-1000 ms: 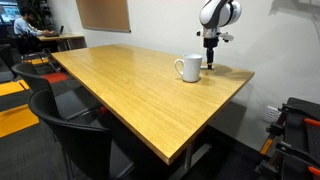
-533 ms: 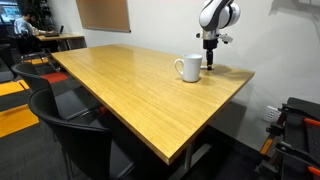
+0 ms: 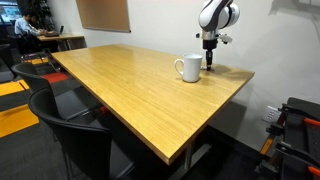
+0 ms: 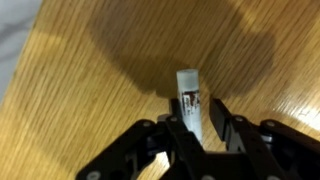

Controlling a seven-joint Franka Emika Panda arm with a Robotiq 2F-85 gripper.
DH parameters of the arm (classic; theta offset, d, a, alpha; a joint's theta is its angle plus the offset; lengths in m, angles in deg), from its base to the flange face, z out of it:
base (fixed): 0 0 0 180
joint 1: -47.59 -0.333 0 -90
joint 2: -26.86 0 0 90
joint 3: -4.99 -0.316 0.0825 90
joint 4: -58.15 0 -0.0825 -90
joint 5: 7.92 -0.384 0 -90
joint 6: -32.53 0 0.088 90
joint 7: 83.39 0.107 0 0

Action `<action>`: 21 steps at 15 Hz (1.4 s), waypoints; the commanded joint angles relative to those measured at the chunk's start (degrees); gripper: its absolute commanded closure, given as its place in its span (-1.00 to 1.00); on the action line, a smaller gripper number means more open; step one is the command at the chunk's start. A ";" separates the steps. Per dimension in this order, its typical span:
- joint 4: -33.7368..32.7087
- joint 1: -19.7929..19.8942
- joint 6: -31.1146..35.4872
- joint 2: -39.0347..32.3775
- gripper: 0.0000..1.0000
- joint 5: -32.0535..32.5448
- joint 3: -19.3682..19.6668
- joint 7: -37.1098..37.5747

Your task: Put the black marker in the grey mug

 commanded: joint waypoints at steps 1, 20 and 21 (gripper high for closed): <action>-1.28 0.56 0.09 -0.34 0.87 1.51 -0.69 2.34; 2.07 -1.12 -6.46 10.16 0.90 2.04 0.03 8.37; 2.34 -1.27 -7.07 10.85 0.90 2.16 0.13 9.18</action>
